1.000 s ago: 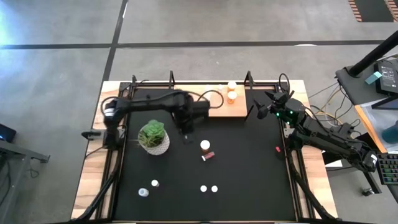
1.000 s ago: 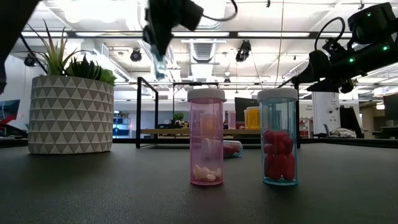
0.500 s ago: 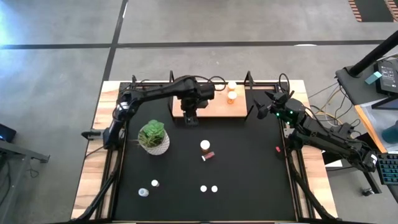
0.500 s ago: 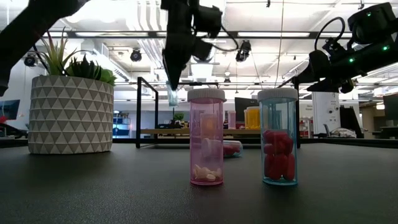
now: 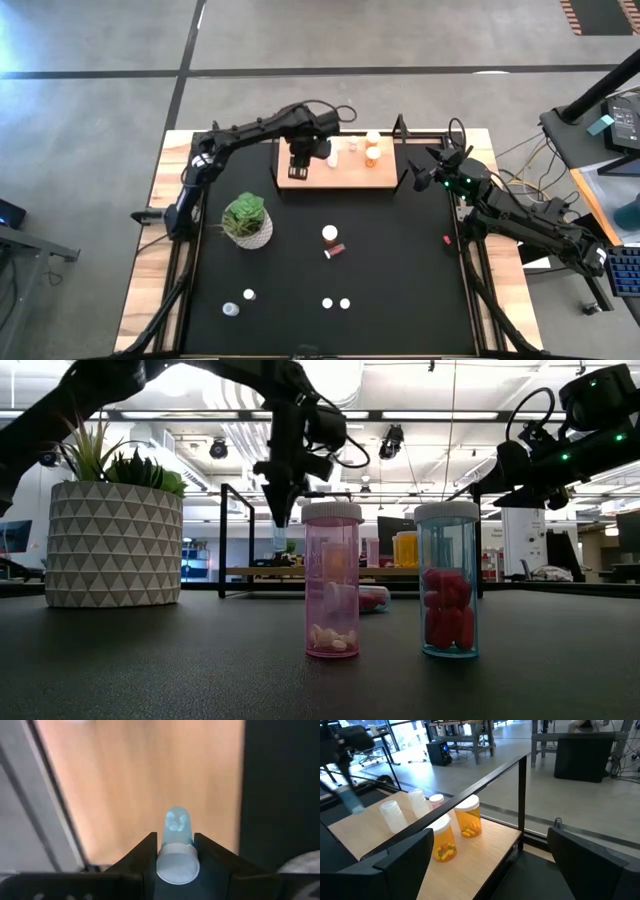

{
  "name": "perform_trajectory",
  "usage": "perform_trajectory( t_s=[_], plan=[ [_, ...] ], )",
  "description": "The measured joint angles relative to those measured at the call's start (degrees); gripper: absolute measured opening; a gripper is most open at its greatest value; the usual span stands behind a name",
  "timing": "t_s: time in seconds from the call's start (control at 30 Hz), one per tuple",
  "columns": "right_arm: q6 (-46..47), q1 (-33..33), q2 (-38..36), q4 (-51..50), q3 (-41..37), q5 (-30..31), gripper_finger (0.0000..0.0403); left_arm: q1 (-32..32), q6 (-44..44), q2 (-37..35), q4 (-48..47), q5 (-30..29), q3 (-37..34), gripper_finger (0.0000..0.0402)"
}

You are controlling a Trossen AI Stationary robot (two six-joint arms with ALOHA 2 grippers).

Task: Pick and place medicine bottles onto shelf by color
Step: Put the bottom left blue pill bottle on the shelf

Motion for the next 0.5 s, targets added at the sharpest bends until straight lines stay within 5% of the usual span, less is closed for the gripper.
perform_trajectory(
  t_s=[0.5],
  plan=[
    [0.0,0.0,0.0,0.0,0.0,0.0,0.038,6.5,22.3,0.3,9.6,-2.1,-1.9,0.0094]
  ],
)
